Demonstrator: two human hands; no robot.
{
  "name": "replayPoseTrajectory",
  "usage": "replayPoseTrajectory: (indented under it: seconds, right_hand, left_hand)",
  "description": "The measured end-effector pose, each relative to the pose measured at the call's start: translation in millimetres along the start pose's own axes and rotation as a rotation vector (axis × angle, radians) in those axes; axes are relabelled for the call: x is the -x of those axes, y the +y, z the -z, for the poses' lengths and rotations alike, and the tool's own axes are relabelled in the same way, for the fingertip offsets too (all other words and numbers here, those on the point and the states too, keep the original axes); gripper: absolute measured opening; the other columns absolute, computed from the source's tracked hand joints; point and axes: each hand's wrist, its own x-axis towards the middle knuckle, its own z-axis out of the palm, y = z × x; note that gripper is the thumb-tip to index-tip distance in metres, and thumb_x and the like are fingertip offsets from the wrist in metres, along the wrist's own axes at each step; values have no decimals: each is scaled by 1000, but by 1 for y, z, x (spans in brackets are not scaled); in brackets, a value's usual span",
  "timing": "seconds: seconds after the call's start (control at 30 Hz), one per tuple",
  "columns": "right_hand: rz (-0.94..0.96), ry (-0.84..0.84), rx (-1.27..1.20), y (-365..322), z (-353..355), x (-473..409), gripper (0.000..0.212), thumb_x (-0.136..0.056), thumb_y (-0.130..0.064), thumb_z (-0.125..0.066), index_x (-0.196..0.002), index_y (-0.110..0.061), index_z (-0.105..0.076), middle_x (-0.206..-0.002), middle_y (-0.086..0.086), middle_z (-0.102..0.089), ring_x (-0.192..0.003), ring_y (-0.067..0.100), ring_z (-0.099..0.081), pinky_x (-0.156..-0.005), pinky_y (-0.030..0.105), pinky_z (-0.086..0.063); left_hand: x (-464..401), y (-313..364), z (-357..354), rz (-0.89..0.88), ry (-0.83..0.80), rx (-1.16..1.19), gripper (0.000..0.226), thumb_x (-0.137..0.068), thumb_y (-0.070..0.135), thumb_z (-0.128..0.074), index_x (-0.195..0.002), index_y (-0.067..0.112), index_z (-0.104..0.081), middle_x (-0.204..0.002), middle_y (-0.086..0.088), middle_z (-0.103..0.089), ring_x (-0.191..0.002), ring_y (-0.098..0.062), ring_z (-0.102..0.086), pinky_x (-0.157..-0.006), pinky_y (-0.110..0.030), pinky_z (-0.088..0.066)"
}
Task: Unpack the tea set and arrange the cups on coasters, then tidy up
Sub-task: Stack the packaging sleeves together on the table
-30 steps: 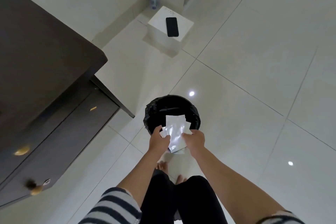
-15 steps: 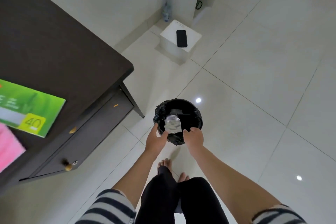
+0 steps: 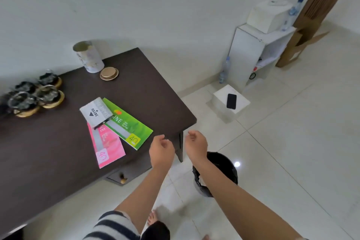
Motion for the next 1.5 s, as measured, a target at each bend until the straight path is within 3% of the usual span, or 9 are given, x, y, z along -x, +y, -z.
replayPoseTrajectory:
  seconds: [0.13, 0.37, 0.53, 0.67, 0.73, 1.0, 1.23, 1.37, 1.5]
  right_hand:
    - [113, -85, 48, -44, -46, -10, 25, -90, -12, -52, -111, -10, -65, -95, -5, -58, -96, 14, -57, -86, 24, -43]
    - [167, -225, 131, -90, -154, -37, 24, -88, -12, -58, -110, -5, -65, -102, 8, -69, -88, 14, -61, -78, 20, -41]
    - [170, -308, 272, -112, -209, -58, 32, -90, -18, -58, -119, -6, -61, -111, 7, -66, -102, 18, -62, -78, 18, -37]
    - [177, -351, 413, -114, -237, -72, 38, -90, -24, -58, -126, -11, -55, -121, 10, -59, -92, 16, -56, -76, 21, -37]
    - [164, -369, 482, -113, -249, -79, 43, -87, -32, -60, -126, -16, -55, -123, 10, -56, -102, 20, -57, -83, 27, -43]
    - [219, -495, 723, -121, -273, -98, 33, -86, -43, -51, -113, -28, -62, -117, 6, -58, -105, 27, -58, -86, 36, -50]
    - [184, -654, 678, -127, -280, -81, 29, -94, -35, -47, -120, -23, -53, -99, -1, -60, -78, 19, -66, -44, 30, -54]
    - [194, -646, 620, -127, -281, -76, 12, -93, -29, -48, -103, -23, -53, -80, -4, -60, -66, 21, -70, -53, 33, -58]
    - [270, -570, 598, -129, -284, -82, 12, -90, -25, -55, -97, -17, -62, -92, 2, -65, -76, 15, -61, -68, 29, -52]
  left_hand:
    - [-45, 5, 50, 13, 154, -22, 25, -87, 13, -50, -110, 9, -58, -104, -9, -65, -97, -28, -59, -79, -28, -41]
    - [-137, -12, 146, 117, 280, -44, 25, -86, 19, -53, -109, 8, -55, -113, -11, -55, -101, -29, -54, -80, -32, -40]
    - [-191, -27, 190, 260, 255, -95, 39, -84, 28, -57, -116, 9, -48, -121, -13, -45, -107, -32, -52, -82, -37, -44]
    - [-216, -36, 198, 318, 203, -90, 60, -82, 36, -60, -131, 7, -41, -127, -15, -43, -108, -32, -53, -90, -43, -49]
    - [-223, -39, 197, 329, 188, -69, 64, -81, 39, -61, -132, 5, -42, -125, -15, -45, -107, -30, -54, -89, -42, -49]
    - [-234, -35, 193, 350, 163, -125, 53, -86, 41, -54, -134, 20, -45, -123, -12, -45, -110, -33, -51, -92, -40, -46]
    - [-239, -33, 189, 360, 132, -241, 58, -87, 40, -51, -142, 29, -34, -130, -11, -40, -115, -36, -47, -90, -39, -41]
    - [-237, -33, 188, 363, 117, -280, 57, -87, 40, -50, -140, 26, -36, -130, -11, -39, -115, -36, -46, -89, -39, -41]
    - [-237, -40, 191, 379, 130, -232, 40, -85, 38, -49, -111, 8, -55, -118, -14, -49, -100, -30, -51, -81, -39, -47]
